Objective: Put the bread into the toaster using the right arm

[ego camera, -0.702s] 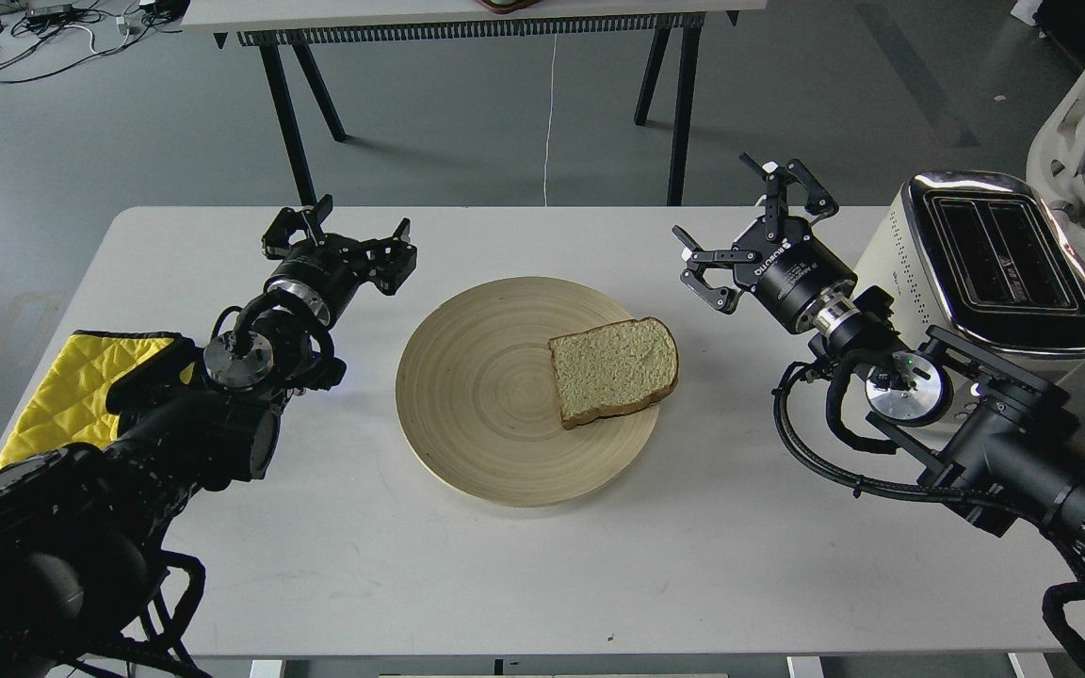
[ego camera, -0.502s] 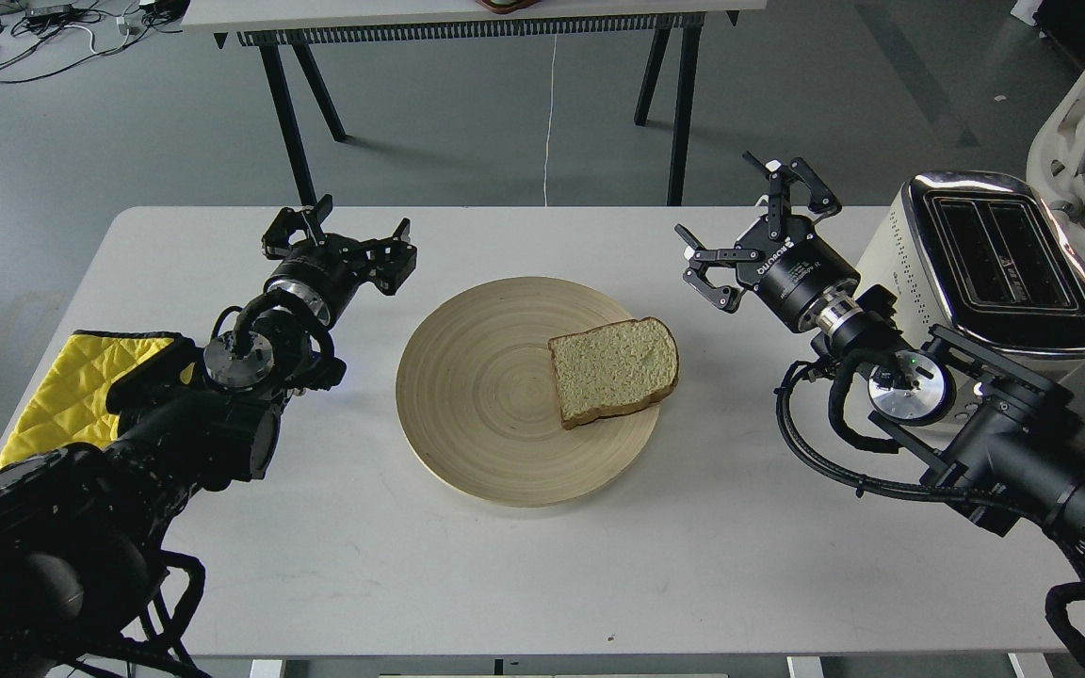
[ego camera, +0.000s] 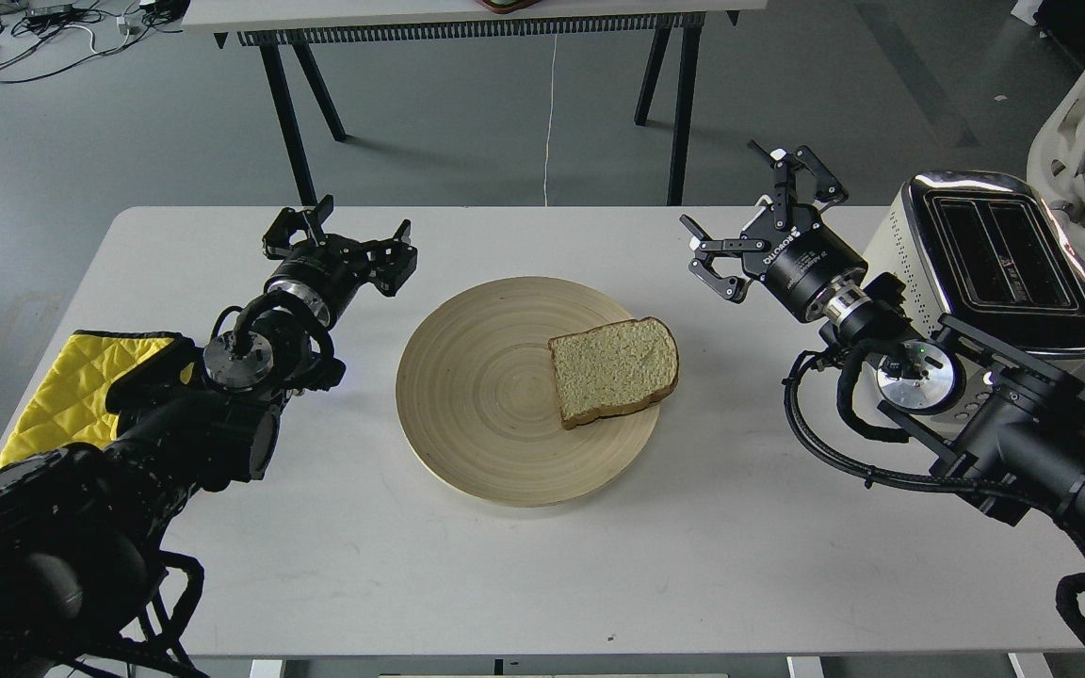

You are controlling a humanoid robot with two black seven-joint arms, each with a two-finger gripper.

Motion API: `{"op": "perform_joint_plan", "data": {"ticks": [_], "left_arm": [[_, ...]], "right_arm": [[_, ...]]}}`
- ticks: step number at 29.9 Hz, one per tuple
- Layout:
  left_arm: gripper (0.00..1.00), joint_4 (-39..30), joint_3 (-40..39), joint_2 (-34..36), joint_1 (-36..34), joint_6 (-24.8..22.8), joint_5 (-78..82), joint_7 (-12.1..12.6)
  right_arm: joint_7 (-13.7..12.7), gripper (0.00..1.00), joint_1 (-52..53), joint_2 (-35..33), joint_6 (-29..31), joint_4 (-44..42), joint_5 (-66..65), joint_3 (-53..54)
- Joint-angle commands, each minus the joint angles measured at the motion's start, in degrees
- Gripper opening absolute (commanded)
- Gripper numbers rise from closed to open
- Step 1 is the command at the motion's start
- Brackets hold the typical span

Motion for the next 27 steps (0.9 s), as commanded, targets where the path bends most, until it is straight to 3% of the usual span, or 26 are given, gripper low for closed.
{"op": "perform_joint_plan", "data": {"ticks": [1,4,9,16,20,27], "left_arm": [[1.00,-0.1,-0.1,0.0,0.0,0.0,0.0,0.0],[1.00,-0.1,0.0,0.0,0.0,0.0,0.0,0.0],[1.00,-0.1,0.0,0.0,0.0,0.0,0.0,0.0],[1.00,-0.1,0.0,0.0,0.0,0.0,0.0,-0.1],[1.00,0.0,0.0,0.0,0.0,0.0,0.0,-0.1],[1.00,0.0,0.0,0.0,0.0,0.0,0.0,-0.1]], "right_arm": [[0.0,1.00,3.1,-1.9,0.0,-0.2,-2.6,-0.1],[-0.2,1.00,5.6,-3.4,0.0,0.1,-6.7,-0.3],[-0.2,1.00,7.5,-5.5,-5.7,3.4,-15.7,-0.4],[-1.5,1.00,7.3,-6.2,-20.0,7.8,-31.2,-2.6],[-1.8,1.00,7.6,-6.0,-27.4,8.1,-36.8,-10.4],[-1.8,1.00,9.1,-6.2,-34.6,10.9,-37.6,-24.7]]}}
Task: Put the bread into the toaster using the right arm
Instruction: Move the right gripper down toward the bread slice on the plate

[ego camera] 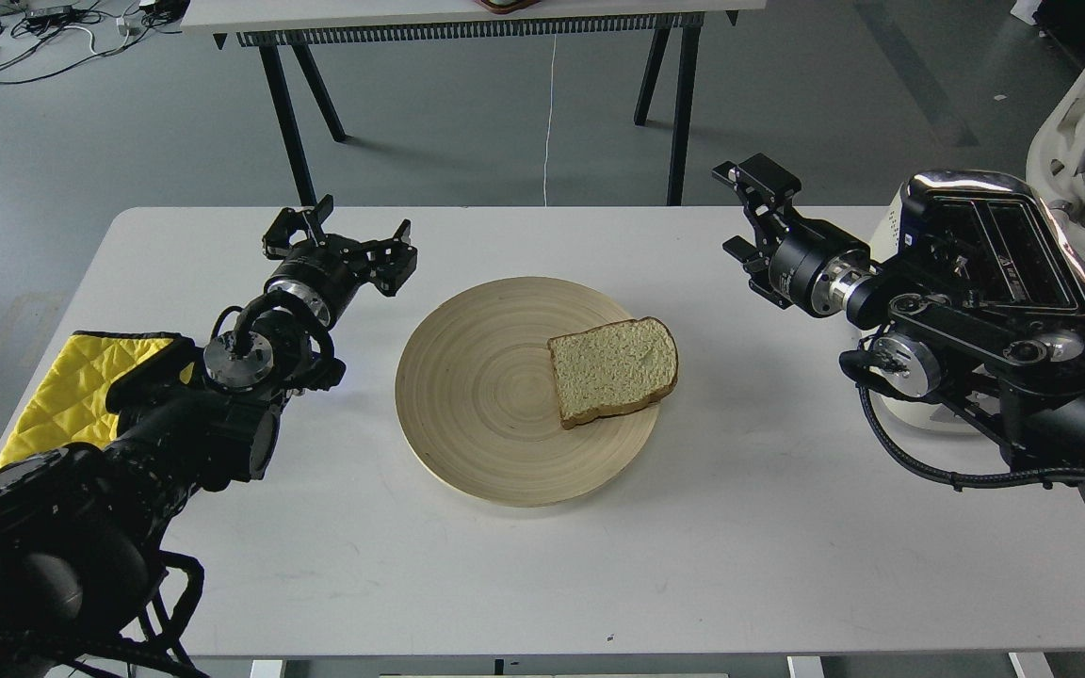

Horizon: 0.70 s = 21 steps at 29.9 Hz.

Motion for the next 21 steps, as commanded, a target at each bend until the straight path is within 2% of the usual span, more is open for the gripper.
{"op": "perform_joint_plan", "data": {"ticks": [1,9,21], "left_arm": [[1.00,-0.1,0.0,0.0,0.0,0.0,0.0,0.0],[1.00,0.0,0.1,-0.1,0.0,0.0,0.0,0.0],[1.00,0.0,0.0,-0.1,0.0,0.0,0.0,0.0]], "right_arm": [[0.0,1.00,0.2,0.1,-3.0,0.9,-0.4,-6.0],[0.0,1.00,-0.3,0.2,-4.7,2.8,-0.5,-10.8],[0.1,0.97,-0.6,4.5,-9.4,2.8,-1.0,-15.8]]}}
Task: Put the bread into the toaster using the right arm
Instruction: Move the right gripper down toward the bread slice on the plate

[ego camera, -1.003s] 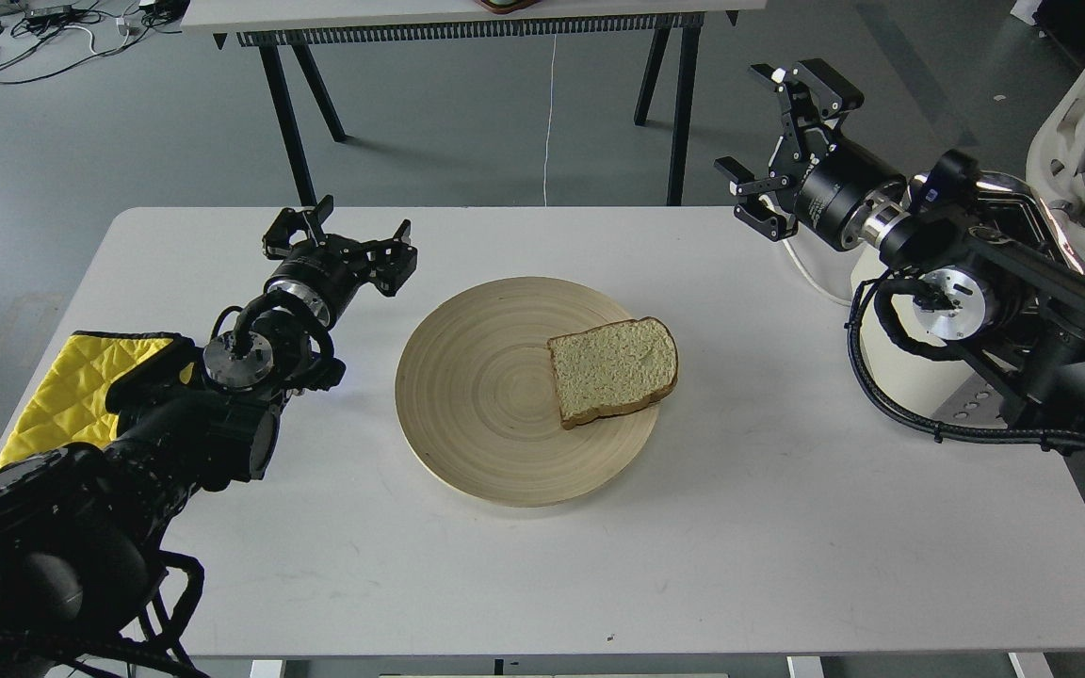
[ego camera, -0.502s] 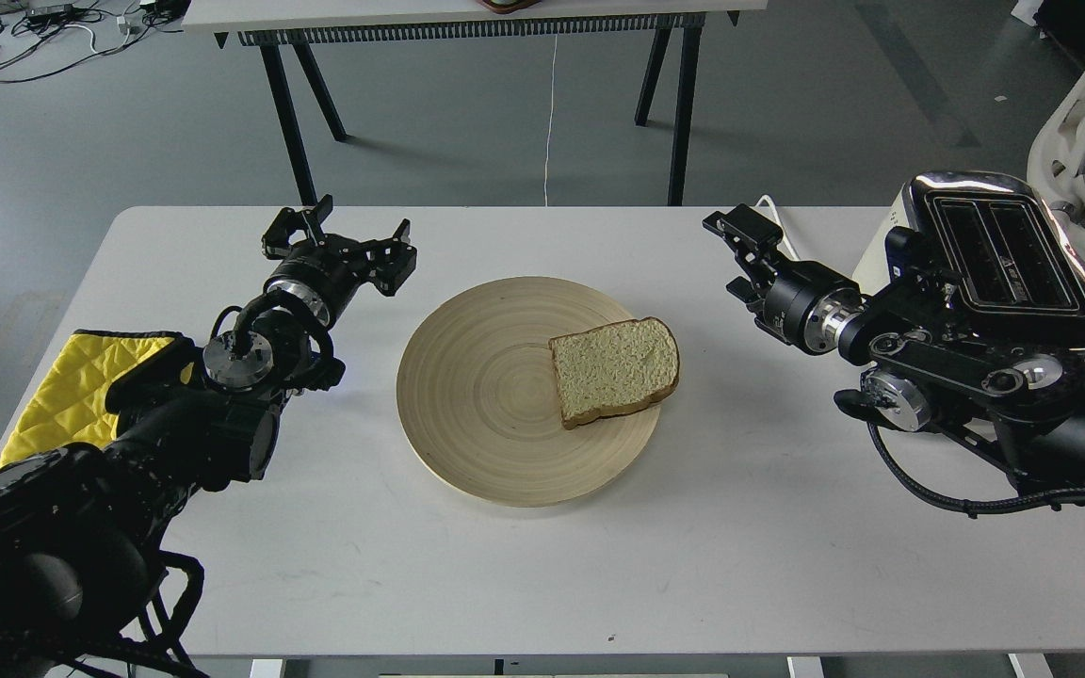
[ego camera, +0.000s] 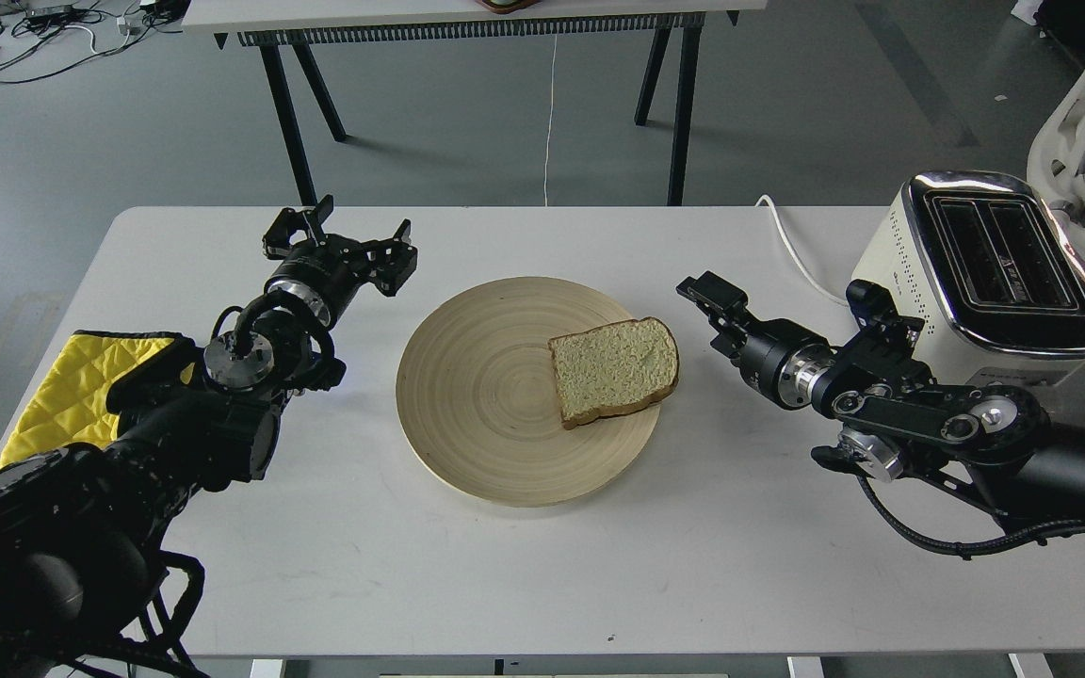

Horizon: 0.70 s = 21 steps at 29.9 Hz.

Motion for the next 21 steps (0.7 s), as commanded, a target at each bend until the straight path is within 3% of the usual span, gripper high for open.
{"op": "perform_joint_plan", "data": {"ticks": [1,9,14,21], "left_arm": [[1.00,-0.1,0.0,0.0,0.0,0.0,0.0,0.0],[1.00,-0.1,0.1,0.0,0.0,0.0,0.0,0.0],[1.00,0.0,0.0,0.0,0.0,0.0,0.0,0.0],[1.00,0.0,0.0,0.0,0.0,0.0,0.0,0.0]], "right_arm": [[0.0,0.96,0.0,1.4,-0.6,0.0,-1.1,-1.0],[0.0,0.86,0.1,2.3,-1.6,0.1,-2.5,-2.5],[-0.1,0.69,0.0,2.3,-1.6,0.1,-3.0,-2.7],[-0.2,0.59,0.0,2.3,-1.6,0.1,-4.2,-3.8]]}}
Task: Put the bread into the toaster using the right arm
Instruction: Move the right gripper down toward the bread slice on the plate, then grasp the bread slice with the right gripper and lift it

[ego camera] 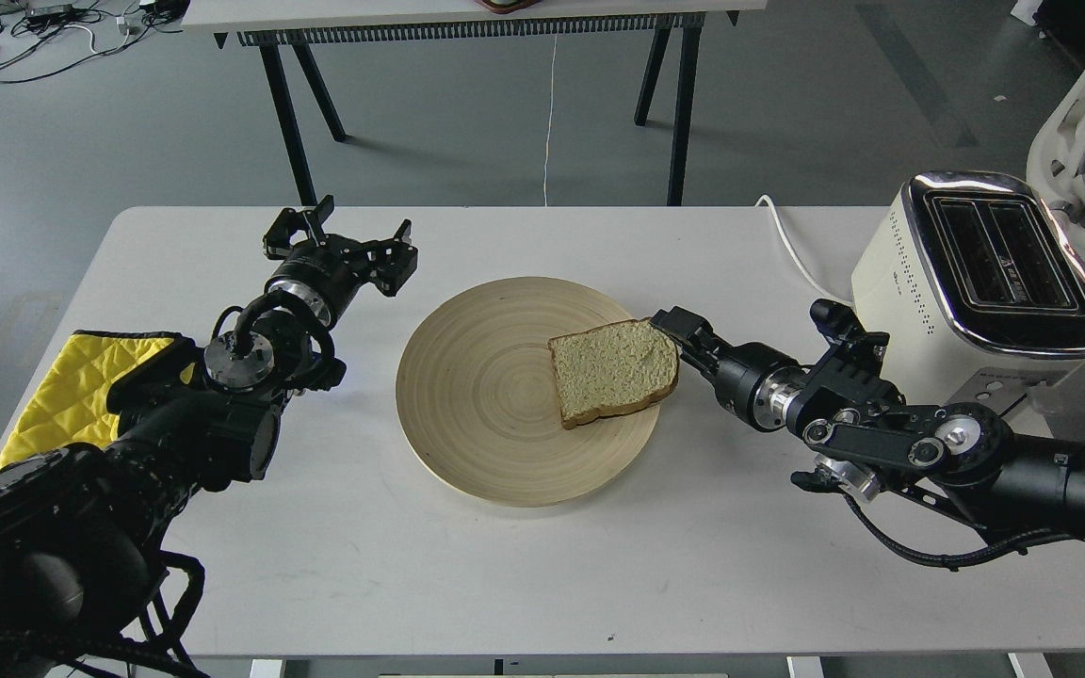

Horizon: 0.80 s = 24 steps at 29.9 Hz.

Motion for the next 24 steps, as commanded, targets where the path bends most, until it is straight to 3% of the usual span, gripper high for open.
{"op": "perform_joint_plan", "data": {"ticks": [1,17,24], "left_arm": [[1.00,0.0,0.0,0.0,0.0,0.0,0.0,0.0],[1.00,0.0,0.0,0.0,0.0,0.0,0.0,0.0],[1.00,0.0,0.1,0.0,0.0,0.0,0.0,0.0]], "right_arm": [[0.0,0.58,0.0,0.0,0.0,0.0,-0.1,-0.4],[0.2,0.36,0.0,0.1,0.0,0.0,-0.2,-0.2],[0.2,0.19,0.0,0.1,0.0,0.0,-0.1,0.3]]}}
